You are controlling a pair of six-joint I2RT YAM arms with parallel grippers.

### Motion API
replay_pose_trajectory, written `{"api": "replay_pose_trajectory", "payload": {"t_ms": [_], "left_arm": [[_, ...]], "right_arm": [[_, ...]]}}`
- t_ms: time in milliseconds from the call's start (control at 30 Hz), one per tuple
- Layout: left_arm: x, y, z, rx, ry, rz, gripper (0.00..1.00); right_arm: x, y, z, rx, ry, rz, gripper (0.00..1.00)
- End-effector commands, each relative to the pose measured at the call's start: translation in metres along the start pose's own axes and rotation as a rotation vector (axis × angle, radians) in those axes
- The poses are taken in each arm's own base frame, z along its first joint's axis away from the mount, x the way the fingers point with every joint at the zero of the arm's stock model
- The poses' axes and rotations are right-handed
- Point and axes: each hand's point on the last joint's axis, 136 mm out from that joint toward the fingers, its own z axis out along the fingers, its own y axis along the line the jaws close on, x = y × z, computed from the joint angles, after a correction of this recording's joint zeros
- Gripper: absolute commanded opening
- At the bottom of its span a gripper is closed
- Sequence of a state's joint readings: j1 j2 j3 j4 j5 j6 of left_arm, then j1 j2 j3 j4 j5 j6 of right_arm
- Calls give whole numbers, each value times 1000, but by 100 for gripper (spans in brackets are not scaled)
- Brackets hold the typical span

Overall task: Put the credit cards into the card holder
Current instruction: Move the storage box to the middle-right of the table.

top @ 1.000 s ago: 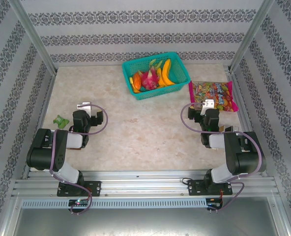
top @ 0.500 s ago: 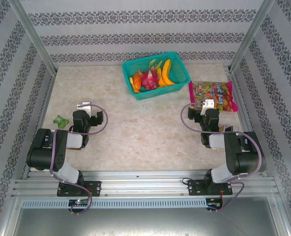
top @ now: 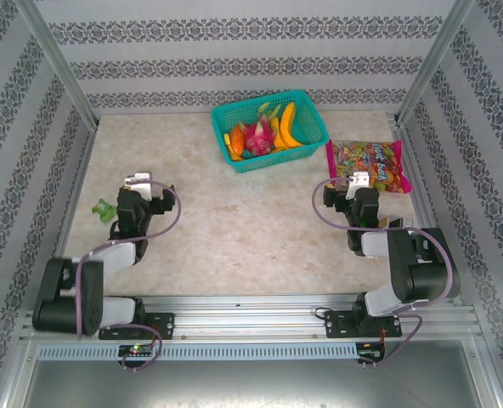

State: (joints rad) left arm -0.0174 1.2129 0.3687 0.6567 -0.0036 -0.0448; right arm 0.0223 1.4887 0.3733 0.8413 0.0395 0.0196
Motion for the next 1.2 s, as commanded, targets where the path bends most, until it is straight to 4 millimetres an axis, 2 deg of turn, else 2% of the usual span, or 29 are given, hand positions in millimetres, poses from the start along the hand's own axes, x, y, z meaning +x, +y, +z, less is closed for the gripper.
{"api": "replay_pose_trajectory", "payload": {"t_ms": [0, 100, 200, 267, 333, 500, 533, 600, 633, 767, 800, 967, 1100, 1167], "left_arm": [[-11, 7, -24, -22, 46, -97, 100], [-42, 7, -48, -17, -7, -211, 100], [-48, 37, -72, -194, 2, -452, 100], [-52, 19, -76, -89, 38, -438, 100], [-48, 3, -76, -22, 117, -516, 100], [-25, -53, -64, 234, 308, -609, 100], [-20, -66, -63, 292, 345, -603, 100], [-9, -83, -63, 337, 423, -570, 100], [-5, -90, -63, 344, 449, -543, 100], [5, -99, -59, 355, 495, -502, 100], [5, -103, -58, 373, 502, -496, 100], [10, -123, -57, 422, 572, -422, 100], [14, -137, -57, 446, 584, -396, 100], [16, -142, -55, 450, 582, -393, 100]], "right_arm": [[-30, 10, -10, -48, -28, -12, 98], [-52, 16, -32, -78, 52, 21, 98], [-79, 4, -56, -11, 115, 254, 98], [-92, 19, -69, -106, 168, 321, 98], [-97, 53, -80, -311, 221, 324, 97], [-71, 80, -87, -421, 484, 414, 93], [-61, 75, -85, -369, 536, 427, 90], [-40, 42, -81, -139, 600, 453, 91], [-36, 35, -80, -100, 601, 427, 92], [-38, 34, -80, -86, 588, 454, 92], [-37, 28, -81, -45, 589, 456, 91], [-25, -38, -105, 305, 577, 417, 96], [-23, -69, -123, 342, 511, 567, 94], [-21, -91, -135, 410, 478, 633, 94]]}}
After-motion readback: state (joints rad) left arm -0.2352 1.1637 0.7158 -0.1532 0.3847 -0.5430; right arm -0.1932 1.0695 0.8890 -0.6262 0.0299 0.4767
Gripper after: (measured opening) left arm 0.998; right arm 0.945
